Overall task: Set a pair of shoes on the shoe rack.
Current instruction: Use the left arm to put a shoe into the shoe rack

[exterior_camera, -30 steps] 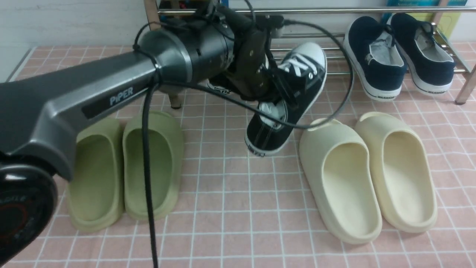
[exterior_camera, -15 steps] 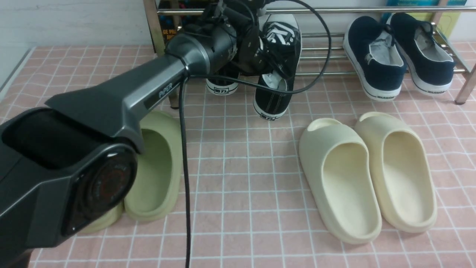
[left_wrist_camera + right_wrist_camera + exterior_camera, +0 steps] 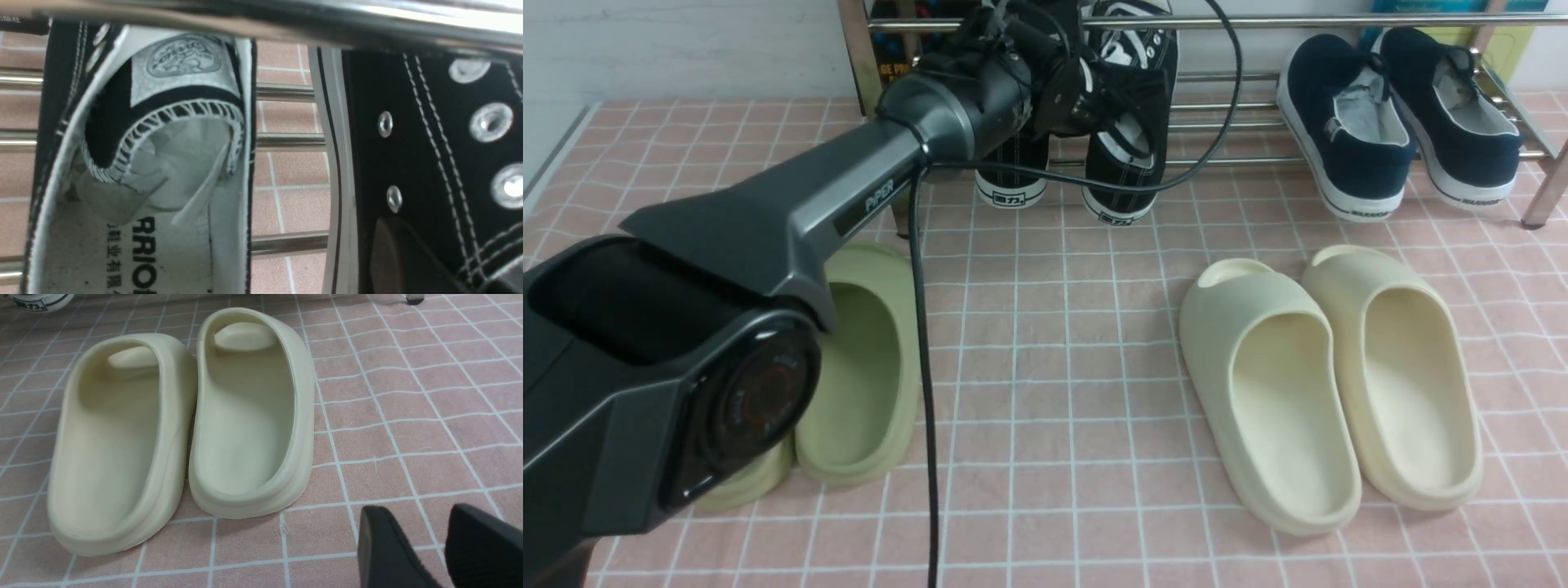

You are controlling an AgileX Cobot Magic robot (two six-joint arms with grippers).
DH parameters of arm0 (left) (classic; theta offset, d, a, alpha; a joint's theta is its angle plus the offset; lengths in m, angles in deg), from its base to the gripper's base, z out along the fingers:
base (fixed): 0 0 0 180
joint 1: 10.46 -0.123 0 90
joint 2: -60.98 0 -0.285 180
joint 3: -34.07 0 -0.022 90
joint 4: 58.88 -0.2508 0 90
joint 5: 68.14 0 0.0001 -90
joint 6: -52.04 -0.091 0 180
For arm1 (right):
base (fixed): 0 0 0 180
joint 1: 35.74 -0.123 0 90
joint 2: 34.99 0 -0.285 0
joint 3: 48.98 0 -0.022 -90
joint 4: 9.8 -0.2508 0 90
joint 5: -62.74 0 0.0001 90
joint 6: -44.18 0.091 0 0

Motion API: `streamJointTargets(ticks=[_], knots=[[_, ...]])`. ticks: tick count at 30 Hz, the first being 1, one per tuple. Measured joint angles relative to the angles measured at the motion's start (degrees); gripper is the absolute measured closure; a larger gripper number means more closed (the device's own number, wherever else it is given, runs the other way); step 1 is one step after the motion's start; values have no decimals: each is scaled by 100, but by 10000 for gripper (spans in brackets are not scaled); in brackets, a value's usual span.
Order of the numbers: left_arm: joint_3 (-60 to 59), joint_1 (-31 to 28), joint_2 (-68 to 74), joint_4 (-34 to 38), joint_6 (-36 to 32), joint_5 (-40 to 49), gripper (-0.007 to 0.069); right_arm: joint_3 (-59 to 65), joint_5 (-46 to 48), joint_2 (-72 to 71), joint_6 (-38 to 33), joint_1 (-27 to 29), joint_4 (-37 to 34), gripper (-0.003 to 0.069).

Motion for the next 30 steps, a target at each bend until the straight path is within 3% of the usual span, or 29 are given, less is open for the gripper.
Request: streamJointTargets(ticks=[13, 23, 27, 30], knots=[[32, 8, -17, -275, -5, -27, 485, 0, 0, 0, 0, 0, 0, 419], [57, 103, -113, -346, -47, 66, 283, 0, 0, 0, 0, 0, 0, 419], [57, 254, -587, -389, -555, 662, 309, 0, 0, 0, 0, 0, 0, 419], [94, 452, -1012, -425, -1254, 1418, 404, 0, 0, 0, 0, 0, 0, 419]])
